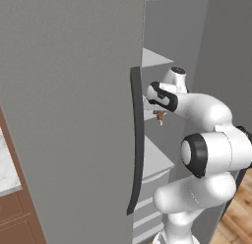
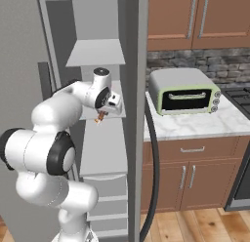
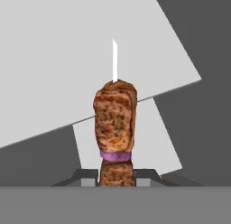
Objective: Store the kebab skewer in the freezer for long-term storage. Close the freezer door after placing the cooked food.
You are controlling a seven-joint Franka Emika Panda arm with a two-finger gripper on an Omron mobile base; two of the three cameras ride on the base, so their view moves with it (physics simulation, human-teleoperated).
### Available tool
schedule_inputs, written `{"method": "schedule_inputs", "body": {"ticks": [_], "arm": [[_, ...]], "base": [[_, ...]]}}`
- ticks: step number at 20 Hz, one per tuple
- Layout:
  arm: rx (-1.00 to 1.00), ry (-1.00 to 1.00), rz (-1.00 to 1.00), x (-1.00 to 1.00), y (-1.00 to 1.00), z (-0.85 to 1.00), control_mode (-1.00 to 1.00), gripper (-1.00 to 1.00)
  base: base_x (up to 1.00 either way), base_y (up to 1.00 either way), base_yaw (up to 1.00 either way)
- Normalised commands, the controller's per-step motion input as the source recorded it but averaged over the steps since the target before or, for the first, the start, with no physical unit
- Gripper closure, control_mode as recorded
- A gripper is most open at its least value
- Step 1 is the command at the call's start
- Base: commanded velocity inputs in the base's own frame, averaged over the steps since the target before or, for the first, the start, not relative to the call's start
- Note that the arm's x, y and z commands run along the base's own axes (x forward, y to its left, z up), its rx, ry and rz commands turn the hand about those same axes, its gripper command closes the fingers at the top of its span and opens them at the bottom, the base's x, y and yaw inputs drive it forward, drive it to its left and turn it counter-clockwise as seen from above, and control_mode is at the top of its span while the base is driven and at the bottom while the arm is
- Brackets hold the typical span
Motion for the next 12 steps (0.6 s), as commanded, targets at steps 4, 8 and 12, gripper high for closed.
{"method": "schedule_inputs", "body": {"ticks": [4,8,12], "arm": [[0.0,0.0,0.0,0.47,0.0,-0.23,-1.0,1.0],[0.0,0.0,0.0,0.4,0.0,-0.34,-1.0,1.0],[0.0,0.0,0.0,0.37,0.01,-0.21,-1.0,1.0]], "base": [[0.0,0.0,0.0],[0.0,0.0,0.0],[0.0,0.0,0.0]]}}
